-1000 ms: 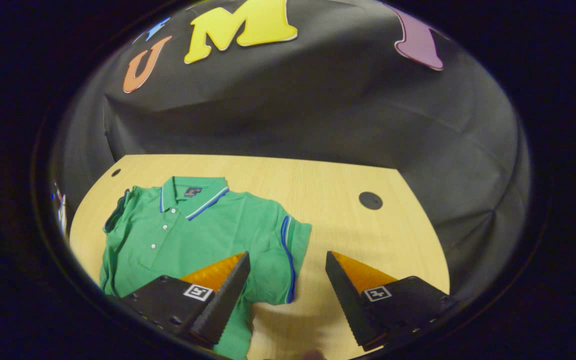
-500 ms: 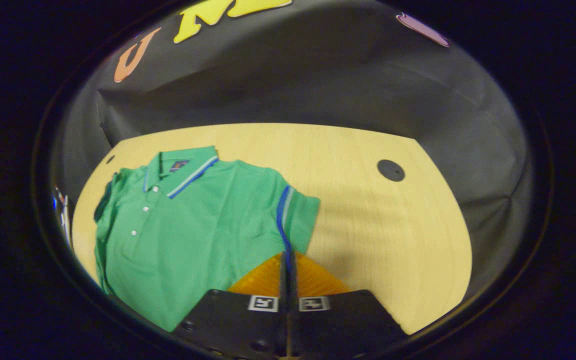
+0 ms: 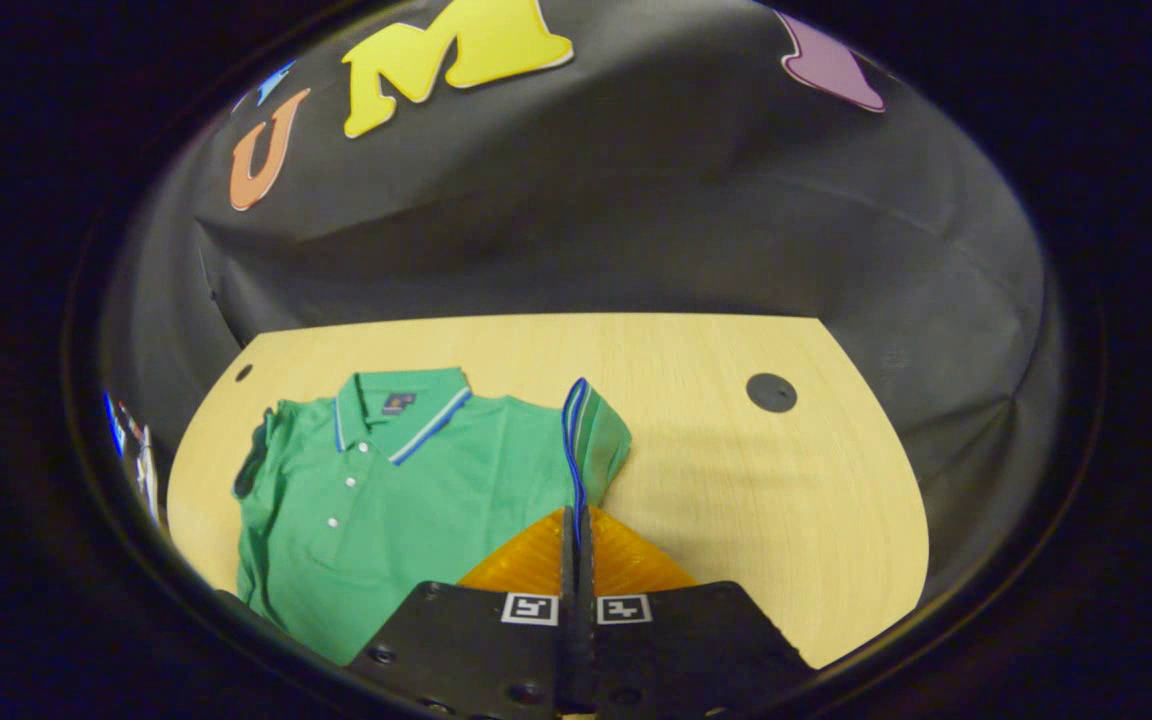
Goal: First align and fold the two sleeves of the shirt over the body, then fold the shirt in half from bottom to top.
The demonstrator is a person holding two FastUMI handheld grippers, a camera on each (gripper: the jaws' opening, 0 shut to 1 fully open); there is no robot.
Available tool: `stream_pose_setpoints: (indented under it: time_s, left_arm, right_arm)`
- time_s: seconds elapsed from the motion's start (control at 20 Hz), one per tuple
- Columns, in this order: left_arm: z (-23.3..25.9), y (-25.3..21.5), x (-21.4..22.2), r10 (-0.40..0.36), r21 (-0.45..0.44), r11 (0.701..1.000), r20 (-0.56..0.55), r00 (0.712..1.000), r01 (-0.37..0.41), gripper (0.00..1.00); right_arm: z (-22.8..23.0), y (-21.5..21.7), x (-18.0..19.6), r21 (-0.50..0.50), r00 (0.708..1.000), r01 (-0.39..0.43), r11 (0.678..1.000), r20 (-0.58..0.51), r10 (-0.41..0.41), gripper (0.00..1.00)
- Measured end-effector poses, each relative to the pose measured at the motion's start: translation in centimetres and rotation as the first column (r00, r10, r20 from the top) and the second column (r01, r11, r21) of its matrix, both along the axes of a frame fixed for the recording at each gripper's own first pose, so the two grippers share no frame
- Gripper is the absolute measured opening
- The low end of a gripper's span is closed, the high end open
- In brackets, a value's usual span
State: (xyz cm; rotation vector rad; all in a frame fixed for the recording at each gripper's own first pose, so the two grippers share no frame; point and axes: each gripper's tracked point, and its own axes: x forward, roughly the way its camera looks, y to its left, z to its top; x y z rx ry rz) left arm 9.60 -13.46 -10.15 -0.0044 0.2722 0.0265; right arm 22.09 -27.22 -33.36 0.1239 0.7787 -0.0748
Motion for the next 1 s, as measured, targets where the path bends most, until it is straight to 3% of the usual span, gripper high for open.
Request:
stream_pose_setpoints:
  time_s: [0.2, 0.55, 0.7, 0.75, 0.95, 1.0]
  left_arm:
    - [-0.1, 1.7, -0.9, 0.029, -0.012, 1.000, -0.005, 1.000, -0.029, 1.00]
    - [1.4, 6.1, -3.4, 0.098, 0.043, 0.994, 0.018, 0.995, -0.099, 1.00]
    - [2.0, 7.3, -4.4, 0.122, 0.039, 0.992, 0.023, 0.992, -0.123, 1.00]
    - [2.0, 7.7, -4.6, 0.128, 0.040, 0.991, 0.026, 0.991, -0.129, 1.00]
    - [1.7, 7.7, -4.2, 0.102, 0.026, 0.994, 0.021, 0.995, -0.102, 1.00]
    - [1.5, 7.5, -4.0, 0.085, 0.019, 0.996, 0.020, 0.996, -0.085, 1.00]
  right_arm:
    - [2.2, 4.5, 1.7, 0.002, 0.998, -0.048, 0.999, 0.029, 0.048, 0.00]
    - [1.3, 12.2, 3.6, 0.012, 0.994, -0.104, 0.995, 0.014, 0.104, 0.00]
    - [1.7, 14.9, 3.9, 0.080, 0.994, -0.107, 0.991, 0.025, 0.105, 0.01]
    - [3.1, 15.6, 3.8, 0.092, 0.993, -0.113, 0.989, 0.052, 0.109, 0.16]
    - [7.8, 15.7, 2.7, 0.029, 0.981, -0.108, 0.994, 0.168, 0.102, 0.97]
    - [9.1, 15.5, 2.0, 0.012, 0.978, -0.097, 0.995, 0.185, 0.093, 0.96]
